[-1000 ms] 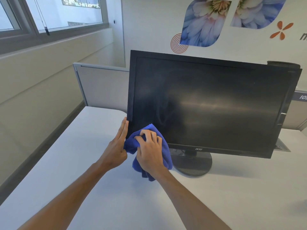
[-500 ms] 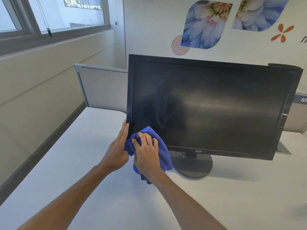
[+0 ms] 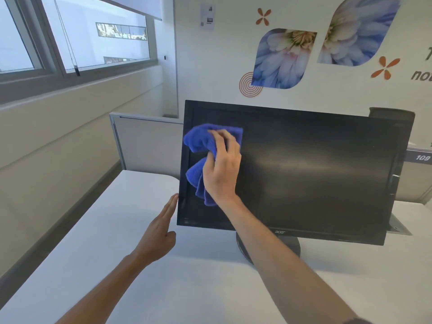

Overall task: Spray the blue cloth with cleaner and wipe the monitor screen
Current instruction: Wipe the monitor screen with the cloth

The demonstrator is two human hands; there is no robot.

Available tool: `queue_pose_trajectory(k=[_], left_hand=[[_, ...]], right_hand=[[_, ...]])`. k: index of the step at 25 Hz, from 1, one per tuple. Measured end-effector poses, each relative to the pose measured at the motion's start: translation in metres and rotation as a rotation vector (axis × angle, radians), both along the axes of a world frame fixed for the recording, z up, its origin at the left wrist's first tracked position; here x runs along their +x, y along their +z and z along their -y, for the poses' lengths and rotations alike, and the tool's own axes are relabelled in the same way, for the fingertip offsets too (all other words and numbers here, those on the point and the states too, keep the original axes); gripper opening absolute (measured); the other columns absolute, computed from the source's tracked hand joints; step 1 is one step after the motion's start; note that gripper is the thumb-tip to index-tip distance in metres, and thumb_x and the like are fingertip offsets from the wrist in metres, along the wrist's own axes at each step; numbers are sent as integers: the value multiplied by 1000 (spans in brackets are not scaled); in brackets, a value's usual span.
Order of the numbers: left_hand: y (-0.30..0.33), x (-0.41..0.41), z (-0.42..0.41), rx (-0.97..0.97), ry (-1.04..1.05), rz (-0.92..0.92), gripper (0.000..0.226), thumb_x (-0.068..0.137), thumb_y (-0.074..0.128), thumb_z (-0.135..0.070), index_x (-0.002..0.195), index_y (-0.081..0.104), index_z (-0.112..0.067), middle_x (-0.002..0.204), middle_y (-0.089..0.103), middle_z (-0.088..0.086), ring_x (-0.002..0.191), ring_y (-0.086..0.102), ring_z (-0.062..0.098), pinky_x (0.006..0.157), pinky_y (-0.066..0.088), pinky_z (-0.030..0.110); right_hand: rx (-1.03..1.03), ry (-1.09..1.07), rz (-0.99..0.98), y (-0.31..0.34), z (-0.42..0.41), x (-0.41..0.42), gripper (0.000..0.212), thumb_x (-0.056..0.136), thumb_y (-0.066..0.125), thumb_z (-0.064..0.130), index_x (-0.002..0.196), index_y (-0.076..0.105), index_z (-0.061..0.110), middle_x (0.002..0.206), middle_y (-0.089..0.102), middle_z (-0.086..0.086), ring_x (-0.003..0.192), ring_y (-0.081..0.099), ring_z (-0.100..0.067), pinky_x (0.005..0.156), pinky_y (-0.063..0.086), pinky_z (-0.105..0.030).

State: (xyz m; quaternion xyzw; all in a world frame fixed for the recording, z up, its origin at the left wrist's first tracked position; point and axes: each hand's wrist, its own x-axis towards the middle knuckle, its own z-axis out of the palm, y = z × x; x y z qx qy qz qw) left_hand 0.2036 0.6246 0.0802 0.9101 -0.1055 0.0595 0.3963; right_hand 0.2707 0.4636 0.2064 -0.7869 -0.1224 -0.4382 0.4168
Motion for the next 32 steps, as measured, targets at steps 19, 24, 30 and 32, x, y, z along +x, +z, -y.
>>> queue_pose_trajectory(k=[19, 24, 30, 32], left_hand=[[-10, 2, -11, 60, 163, 83, 75, 78, 48, 8, 145, 41, -25, 152, 40, -2, 140, 38, 16, 107, 37, 30], [-13, -9, -13, 208, 306, 283, 52, 74, 60, 9, 122, 62, -12, 128, 64, 6, 94, 68, 29, 66, 49, 27], [-6, -3, -9, 199, 245, 305, 60, 87, 55, -10, 145, 39, -12, 152, 39, 10, 138, 40, 27, 96, 46, 41], [-2, 3, -4, 205, 103, 260, 65, 90, 36, -22, 152, 17, -20, 161, 14, 2, 147, 13, 17, 114, 25, 39]], right_hand=[[-962, 74, -89, -81, -7, 4, 52, 95, 43, 27, 147, 41, 22, 161, 26, 4, 150, 14, -16, 122, 5, -44], [-975, 68, -169, -136, -6, -34, 57, 91, 56, 28, 146, 41, 21, 158, 32, 4, 148, 21, -17, 122, 4, -41], [-772, 19, -297, -165, -7, -66, 54, 75, 78, 33, 126, 61, 25, 133, 59, 8, 123, 46, -15, 100, 49, -39], [-792, -29, -334, -166, -8, -71, 54, 71, 80, 38, 121, 63, 28, 127, 62, 9, 118, 45, -14, 97, 49, -38]])
